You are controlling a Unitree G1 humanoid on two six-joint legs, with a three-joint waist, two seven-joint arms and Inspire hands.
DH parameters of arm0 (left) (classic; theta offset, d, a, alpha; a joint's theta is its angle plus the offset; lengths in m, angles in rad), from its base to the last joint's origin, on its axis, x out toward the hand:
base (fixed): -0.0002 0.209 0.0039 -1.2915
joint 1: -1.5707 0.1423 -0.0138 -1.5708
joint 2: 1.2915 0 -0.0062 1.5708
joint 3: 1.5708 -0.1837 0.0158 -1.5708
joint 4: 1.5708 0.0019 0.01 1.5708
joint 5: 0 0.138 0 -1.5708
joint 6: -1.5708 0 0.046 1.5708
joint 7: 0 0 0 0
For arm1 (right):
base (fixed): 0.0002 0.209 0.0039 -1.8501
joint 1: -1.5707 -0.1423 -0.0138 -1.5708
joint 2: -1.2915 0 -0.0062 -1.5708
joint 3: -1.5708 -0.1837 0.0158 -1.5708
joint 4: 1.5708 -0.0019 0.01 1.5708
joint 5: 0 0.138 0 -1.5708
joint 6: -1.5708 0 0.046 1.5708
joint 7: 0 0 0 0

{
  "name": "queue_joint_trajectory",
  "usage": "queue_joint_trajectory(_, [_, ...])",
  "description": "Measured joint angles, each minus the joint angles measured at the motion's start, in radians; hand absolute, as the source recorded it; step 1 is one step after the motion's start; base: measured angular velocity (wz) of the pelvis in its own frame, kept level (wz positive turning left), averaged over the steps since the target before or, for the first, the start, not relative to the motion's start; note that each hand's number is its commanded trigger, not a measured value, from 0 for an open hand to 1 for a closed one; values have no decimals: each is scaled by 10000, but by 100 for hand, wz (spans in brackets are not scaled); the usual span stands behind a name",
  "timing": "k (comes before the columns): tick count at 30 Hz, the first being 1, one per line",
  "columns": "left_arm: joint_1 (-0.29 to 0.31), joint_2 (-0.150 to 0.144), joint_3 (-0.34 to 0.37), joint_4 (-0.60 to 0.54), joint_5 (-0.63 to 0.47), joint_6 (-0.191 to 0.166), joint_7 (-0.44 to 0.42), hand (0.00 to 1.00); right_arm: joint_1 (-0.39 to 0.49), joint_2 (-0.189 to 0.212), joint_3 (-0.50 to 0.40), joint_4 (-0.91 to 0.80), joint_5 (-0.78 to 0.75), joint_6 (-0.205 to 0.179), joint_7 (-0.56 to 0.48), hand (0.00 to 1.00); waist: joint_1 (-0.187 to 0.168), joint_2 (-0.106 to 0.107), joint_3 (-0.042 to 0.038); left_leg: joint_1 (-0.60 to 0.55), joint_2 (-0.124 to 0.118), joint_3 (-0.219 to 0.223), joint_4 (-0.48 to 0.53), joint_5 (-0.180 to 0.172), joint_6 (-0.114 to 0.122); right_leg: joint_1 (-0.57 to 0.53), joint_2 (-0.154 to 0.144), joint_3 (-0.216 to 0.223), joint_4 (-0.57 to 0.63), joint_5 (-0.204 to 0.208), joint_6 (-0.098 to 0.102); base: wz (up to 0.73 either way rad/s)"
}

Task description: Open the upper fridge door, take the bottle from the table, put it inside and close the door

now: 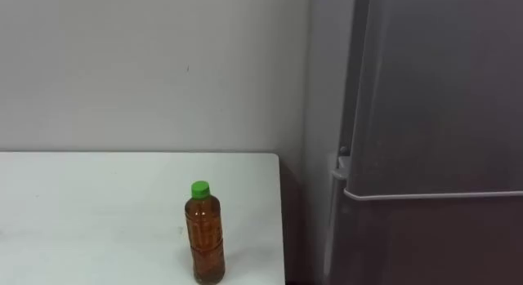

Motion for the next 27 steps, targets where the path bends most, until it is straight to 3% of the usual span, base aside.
queue_joint_trajectory(14, [-21,-15,101,31,-400,-166,196,0,-4,3,-105,303,64,-90,0,0,1,-66,-21,-2,-5,-3,-52,-7,-8,22,12,-3,-121,8,1,0])
queue_joint_trajectory(19, [110,-218,601,28,-1867,-243,621,0,90,3,-154,312,233,-103,-119,0,28,16,-34,186,0,17,-189,-21,-28,146,78,-2,-129,38,-4,-2])
queue_joint_trajectory(27, [8,-116,1635,-827,-3740,-399,1236,0,133,-5,-765,256,-145,-94,-230,0,34,149,-58,166,5,10,-156,-35,-40,124,33,14,-142,23,-8,0])
